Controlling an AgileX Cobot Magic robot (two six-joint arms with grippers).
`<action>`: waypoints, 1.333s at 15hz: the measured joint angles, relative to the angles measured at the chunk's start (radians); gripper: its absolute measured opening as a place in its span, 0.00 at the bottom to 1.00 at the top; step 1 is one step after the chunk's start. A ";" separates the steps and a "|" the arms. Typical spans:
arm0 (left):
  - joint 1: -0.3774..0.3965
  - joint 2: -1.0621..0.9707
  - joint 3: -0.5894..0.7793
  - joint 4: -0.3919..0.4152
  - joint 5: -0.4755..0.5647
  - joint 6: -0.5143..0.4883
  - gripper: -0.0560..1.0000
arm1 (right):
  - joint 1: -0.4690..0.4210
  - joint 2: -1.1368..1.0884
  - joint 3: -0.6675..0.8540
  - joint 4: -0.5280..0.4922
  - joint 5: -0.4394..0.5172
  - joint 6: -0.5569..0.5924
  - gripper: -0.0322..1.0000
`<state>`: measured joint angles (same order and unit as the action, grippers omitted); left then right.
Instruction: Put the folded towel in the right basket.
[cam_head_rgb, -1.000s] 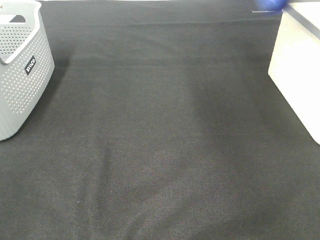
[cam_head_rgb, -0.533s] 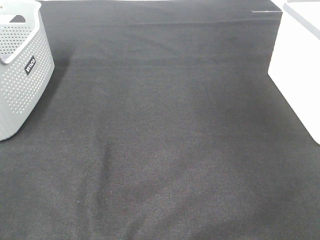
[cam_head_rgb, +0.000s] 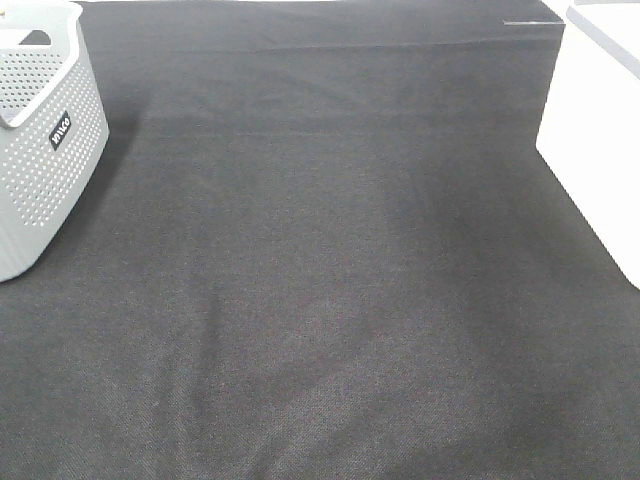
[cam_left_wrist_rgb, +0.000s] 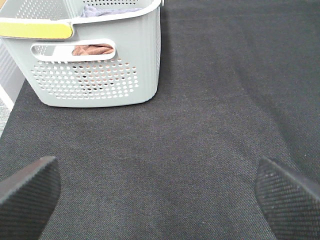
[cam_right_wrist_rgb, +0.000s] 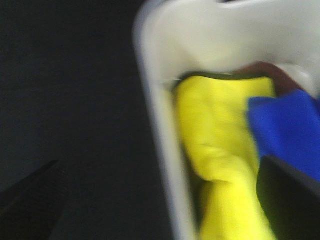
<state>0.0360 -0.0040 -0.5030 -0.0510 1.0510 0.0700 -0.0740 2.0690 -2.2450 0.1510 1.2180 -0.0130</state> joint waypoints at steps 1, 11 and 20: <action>0.000 0.000 0.000 0.000 0.000 0.000 0.99 | 0.069 -0.017 0.000 -0.016 -0.001 0.001 0.98; 0.000 0.000 0.000 0.000 0.000 0.000 0.99 | 0.182 -1.061 1.198 -0.073 -0.087 0.092 0.98; 0.000 0.000 0.000 0.000 0.000 0.000 0.99 | 0.182 -2.072 1.777 -0.162 -0.110 0.092 0.98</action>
<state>0.0360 -0.0040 -0.5030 -0.0510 1.0510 0.0700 0.1080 -0.0030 -0.4680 -0.0110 1.1080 0.0790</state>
